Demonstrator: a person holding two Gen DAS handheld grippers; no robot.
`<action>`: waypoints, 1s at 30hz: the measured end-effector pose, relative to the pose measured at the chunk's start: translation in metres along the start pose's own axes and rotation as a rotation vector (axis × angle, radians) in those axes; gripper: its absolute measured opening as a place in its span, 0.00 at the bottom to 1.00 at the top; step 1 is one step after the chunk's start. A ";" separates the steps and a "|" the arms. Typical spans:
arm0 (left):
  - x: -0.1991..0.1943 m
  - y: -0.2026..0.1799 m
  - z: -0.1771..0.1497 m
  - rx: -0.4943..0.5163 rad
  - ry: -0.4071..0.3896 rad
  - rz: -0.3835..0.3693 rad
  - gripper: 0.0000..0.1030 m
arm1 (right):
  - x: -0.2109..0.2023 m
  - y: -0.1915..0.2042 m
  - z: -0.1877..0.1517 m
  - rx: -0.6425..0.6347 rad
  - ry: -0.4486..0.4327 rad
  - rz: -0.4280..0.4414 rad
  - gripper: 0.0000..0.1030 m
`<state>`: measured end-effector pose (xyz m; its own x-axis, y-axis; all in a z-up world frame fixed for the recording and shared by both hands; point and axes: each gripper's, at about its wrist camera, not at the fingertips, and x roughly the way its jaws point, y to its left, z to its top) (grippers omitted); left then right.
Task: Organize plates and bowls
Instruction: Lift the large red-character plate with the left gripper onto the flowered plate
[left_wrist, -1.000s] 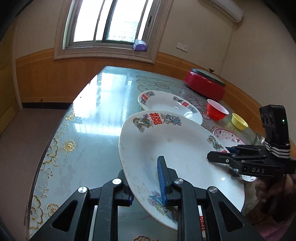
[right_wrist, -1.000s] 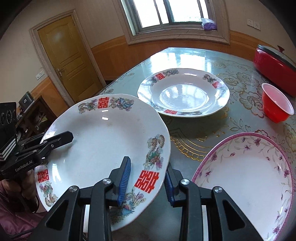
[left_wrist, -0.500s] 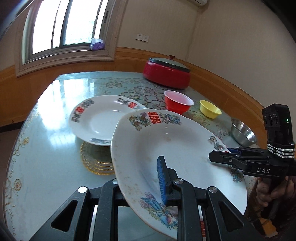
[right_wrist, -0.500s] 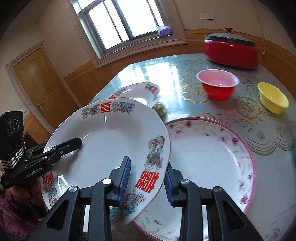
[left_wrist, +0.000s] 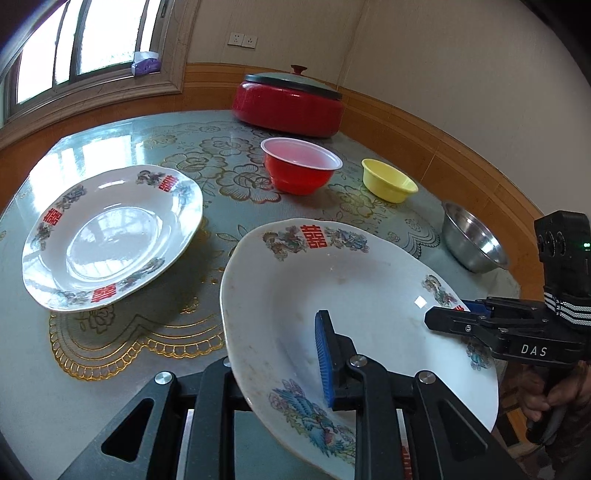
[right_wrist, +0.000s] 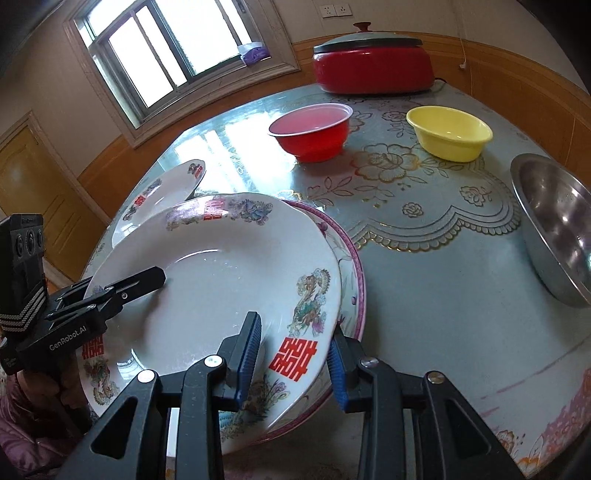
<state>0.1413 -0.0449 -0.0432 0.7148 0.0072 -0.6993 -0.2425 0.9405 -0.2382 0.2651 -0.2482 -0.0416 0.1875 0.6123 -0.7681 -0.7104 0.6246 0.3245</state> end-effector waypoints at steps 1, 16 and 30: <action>0.002 0.000 0.000 -0.002 0.007 0.008 0.23 | 0.001 -0.001 0.001 -0.001 0.002 0.000 0.33; 0.000 -0.004 -0.008 -0.029 0.109 0.044 0.34 | 0.000 0.005 0.004 -0.042 0.018 -0.082 0.29; -0.008 -0.011 -0.006 -0.022 0.162 0.033 0.45 | -0.016 0.015 0.000 -0.055 -0.037 -0.188 0.31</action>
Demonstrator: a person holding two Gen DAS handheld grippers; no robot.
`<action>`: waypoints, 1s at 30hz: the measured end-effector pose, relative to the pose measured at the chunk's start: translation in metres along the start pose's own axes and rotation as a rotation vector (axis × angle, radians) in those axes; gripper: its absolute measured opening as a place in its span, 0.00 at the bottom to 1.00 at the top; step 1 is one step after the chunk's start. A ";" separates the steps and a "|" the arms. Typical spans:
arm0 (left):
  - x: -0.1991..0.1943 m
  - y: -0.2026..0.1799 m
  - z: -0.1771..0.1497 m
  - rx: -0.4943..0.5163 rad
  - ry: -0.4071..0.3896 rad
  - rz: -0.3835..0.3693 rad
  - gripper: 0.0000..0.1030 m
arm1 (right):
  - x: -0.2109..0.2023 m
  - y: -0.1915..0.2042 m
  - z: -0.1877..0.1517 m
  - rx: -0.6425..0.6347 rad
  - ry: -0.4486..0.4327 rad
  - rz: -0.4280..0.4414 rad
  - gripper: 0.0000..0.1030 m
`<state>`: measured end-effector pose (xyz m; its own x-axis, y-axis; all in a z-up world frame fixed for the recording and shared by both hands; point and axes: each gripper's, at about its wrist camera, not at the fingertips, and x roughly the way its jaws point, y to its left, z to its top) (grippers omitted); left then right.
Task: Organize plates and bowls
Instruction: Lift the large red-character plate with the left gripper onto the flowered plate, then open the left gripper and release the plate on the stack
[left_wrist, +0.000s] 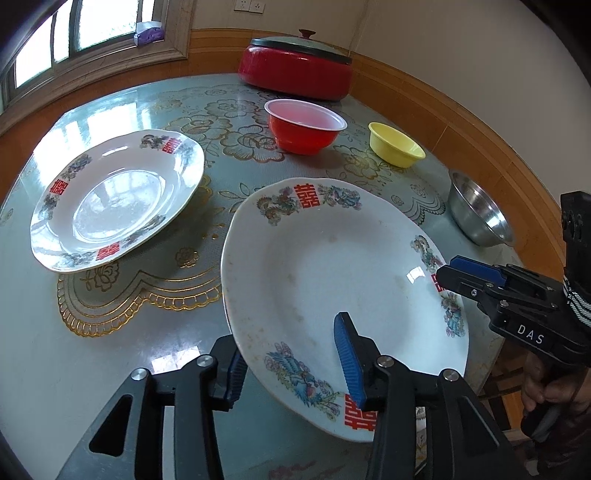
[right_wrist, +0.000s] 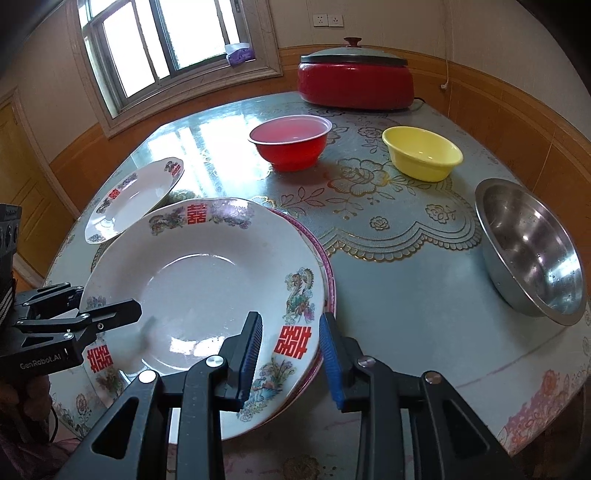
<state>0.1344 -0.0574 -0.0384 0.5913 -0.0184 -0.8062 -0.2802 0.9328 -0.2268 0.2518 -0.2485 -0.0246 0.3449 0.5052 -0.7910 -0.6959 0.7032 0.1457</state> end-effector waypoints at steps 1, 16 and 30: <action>0.000 0.000 0.000 0.001 0.003 -0.003 0.46 | -0.001 -0.001 0.000 0.005 -0.006 -0.005 0.32; -0.009 0.016 -0.005 -0.052 -0.030 0.076 0.48 | 0.001 0.005 0.003 -0.023 -0.034 0.003 0.36; -0.029 0.040 -0.019 -0.088 -0.121 0.182 0.57 | -0.005 0.023 0.016 -0.038 -0.077 0.003 0.36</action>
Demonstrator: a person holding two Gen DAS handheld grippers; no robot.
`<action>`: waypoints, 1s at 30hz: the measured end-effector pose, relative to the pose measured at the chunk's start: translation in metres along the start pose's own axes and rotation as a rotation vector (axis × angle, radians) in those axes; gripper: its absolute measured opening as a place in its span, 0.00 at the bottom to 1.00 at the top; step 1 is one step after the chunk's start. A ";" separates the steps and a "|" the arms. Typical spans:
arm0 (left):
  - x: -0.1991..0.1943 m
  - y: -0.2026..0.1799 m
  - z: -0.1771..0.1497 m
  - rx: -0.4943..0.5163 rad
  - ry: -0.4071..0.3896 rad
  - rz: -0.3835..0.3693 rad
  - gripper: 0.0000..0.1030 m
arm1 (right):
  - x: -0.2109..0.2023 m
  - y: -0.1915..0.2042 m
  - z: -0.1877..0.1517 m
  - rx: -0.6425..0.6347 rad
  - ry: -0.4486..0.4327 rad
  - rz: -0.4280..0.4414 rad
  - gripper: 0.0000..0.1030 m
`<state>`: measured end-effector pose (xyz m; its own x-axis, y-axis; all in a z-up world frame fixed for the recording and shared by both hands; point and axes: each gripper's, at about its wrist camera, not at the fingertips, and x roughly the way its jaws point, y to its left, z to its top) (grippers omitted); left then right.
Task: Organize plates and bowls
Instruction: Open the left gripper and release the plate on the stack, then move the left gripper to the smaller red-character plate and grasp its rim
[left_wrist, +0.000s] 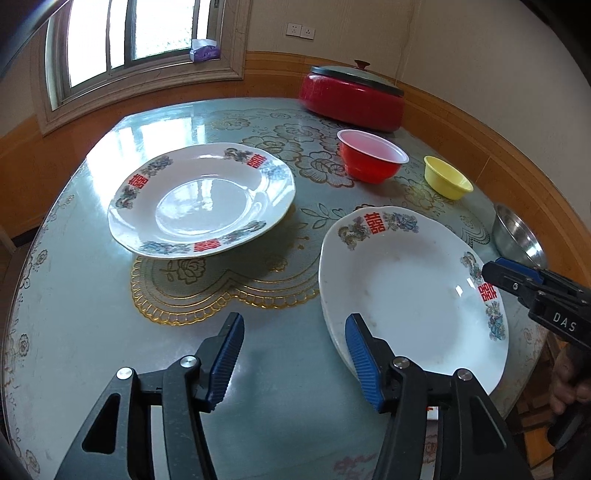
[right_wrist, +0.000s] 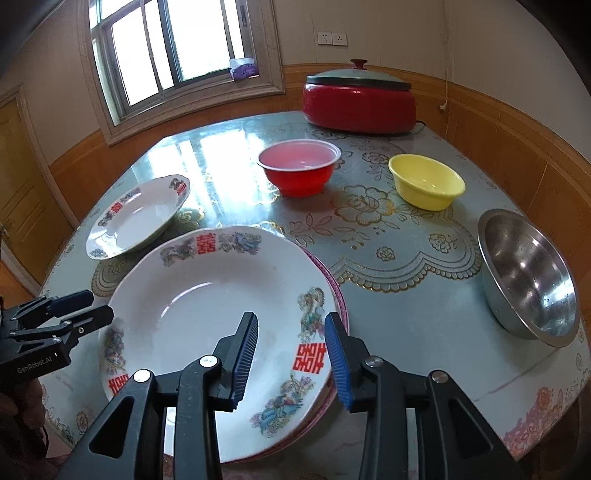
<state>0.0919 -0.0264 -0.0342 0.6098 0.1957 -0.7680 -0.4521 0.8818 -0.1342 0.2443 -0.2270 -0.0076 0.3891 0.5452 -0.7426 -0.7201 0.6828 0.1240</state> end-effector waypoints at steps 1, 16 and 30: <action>0.000 0.002 0.000 -0.004 0.000 -0.001 0.61 | 0.000 0.004 0.002 -0.003 -0.003 0.010 0.36; -0.013 0.045 -0.008 -0.043 -0.025 0.038 0.72 | 0.018 0.048 0.023 0.077 0.038 0.280 0.52; -0.010 0.115 -0.001 -0.187 -0.026 -0.032 0.75 | 0.059 0.090 0.070 0.093 0.094 0.380 0.58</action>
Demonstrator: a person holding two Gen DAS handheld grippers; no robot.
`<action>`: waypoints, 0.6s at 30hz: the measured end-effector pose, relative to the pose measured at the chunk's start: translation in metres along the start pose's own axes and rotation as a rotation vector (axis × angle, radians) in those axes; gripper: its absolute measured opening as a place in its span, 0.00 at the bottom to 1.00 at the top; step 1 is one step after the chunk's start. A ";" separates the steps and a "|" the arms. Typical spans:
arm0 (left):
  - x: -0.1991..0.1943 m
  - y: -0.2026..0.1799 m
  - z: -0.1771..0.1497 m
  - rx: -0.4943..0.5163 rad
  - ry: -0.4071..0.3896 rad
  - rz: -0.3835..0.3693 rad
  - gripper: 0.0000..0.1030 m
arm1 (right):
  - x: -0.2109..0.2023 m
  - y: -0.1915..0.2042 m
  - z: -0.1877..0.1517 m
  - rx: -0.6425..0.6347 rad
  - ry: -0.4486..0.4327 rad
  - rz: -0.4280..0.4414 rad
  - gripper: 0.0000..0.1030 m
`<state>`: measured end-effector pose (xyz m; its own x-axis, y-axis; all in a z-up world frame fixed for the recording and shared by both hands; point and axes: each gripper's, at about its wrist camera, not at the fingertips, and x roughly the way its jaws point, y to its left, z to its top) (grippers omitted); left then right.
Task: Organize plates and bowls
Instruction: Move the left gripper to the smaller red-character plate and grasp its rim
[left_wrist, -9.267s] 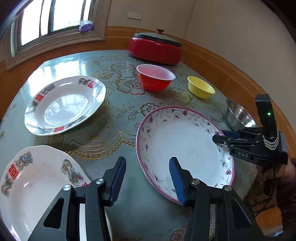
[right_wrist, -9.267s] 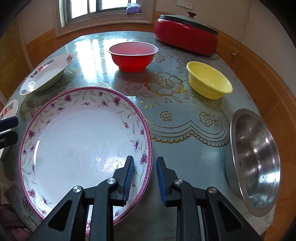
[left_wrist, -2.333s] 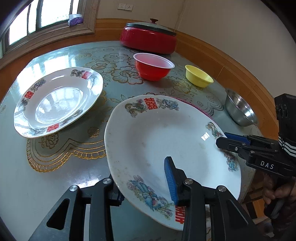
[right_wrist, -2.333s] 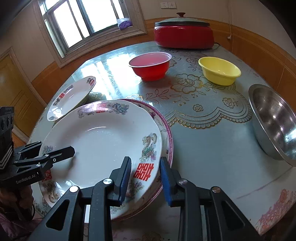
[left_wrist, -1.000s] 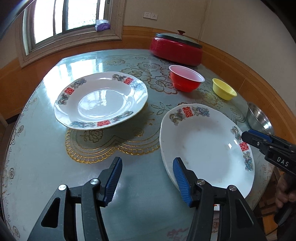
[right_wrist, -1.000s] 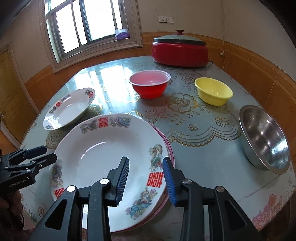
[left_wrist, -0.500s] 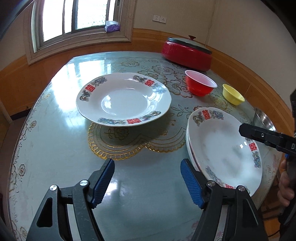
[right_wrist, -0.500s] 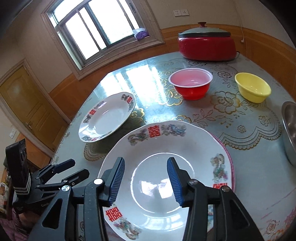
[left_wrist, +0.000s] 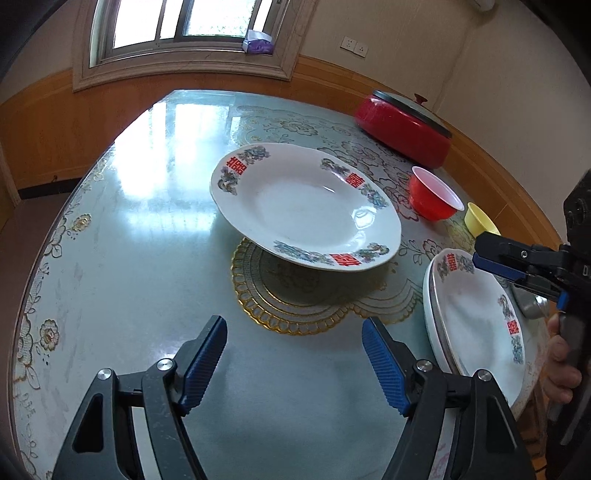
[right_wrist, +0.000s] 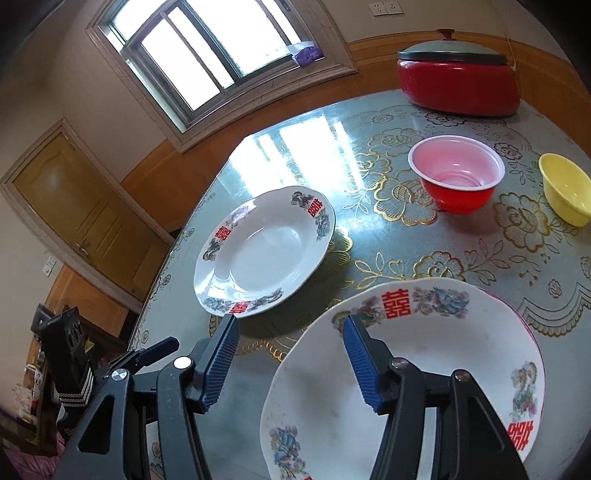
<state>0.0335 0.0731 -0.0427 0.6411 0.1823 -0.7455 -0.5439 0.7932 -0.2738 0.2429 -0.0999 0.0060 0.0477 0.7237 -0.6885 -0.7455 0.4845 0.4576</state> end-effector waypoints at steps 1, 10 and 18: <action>0.000 0.006 0.004 -0.013 -0.003 -0.003 0.76 | 0.003 0.000 0.005 0.005 -0.003 0.002 0.58; 0.017 0.059 0.041 -0.178 0.023 -0.036 0.75 | 0.042 -0.020 0.052 0.118 0.025 0.030 0.58; 0.040 0.079 0.073 -0.229 0.014 -0.087 0.67 | 0.084 -0.038 0.075 0.179 0.068 0.001 0.50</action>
<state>0.0560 0.1852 -0.0502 0.6844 0.1095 -0.7208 -0.5963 0.6530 -0.4670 0.3247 -0.0207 -0.0271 -0.0027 0.6919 -0.7220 -0.6152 0.5681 0.5467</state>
